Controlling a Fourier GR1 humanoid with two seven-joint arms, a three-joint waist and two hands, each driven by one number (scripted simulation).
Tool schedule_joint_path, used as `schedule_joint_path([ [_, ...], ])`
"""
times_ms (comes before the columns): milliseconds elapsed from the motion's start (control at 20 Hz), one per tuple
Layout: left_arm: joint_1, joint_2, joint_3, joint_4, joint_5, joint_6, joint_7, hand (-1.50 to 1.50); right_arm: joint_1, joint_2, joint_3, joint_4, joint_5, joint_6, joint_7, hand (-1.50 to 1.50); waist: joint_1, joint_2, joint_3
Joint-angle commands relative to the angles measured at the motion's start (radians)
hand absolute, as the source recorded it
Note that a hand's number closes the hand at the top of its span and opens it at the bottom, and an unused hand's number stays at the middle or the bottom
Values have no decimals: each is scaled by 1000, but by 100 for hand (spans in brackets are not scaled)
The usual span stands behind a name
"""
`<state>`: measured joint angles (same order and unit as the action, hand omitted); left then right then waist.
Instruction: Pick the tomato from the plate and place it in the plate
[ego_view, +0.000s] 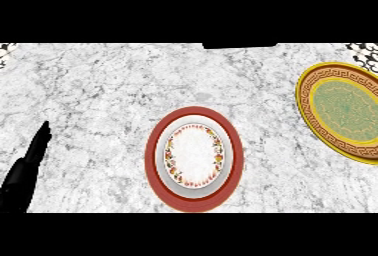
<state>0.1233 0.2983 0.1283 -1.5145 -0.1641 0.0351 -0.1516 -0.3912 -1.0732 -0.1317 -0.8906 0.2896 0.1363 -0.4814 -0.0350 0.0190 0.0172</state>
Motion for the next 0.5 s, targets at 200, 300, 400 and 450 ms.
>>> schedule_joint_path([
  [200, -37, -3, -15, 15, -10, -6, 10, 0, 4, -99, -159, 217, -145, 154, -505, 150, 26, 0, -6],
  [300, -50, -10, -30, -4, -15, -7, 23, 0, 3, -130, -164, 286, -138, 205, -601, 150, 47, -2, -8],
  [400, -64, 8, -30, -14, 7, -47, 39, 0, -30, -145, -151, 312, -126, 225, -636, 150, 71, 1, -8],
  [450, -66, 20, -19, -11, 4, -45, 41, 0, -34, -165, -151, 327, -130, 252, -655, 150, 71, -1, -9],
])
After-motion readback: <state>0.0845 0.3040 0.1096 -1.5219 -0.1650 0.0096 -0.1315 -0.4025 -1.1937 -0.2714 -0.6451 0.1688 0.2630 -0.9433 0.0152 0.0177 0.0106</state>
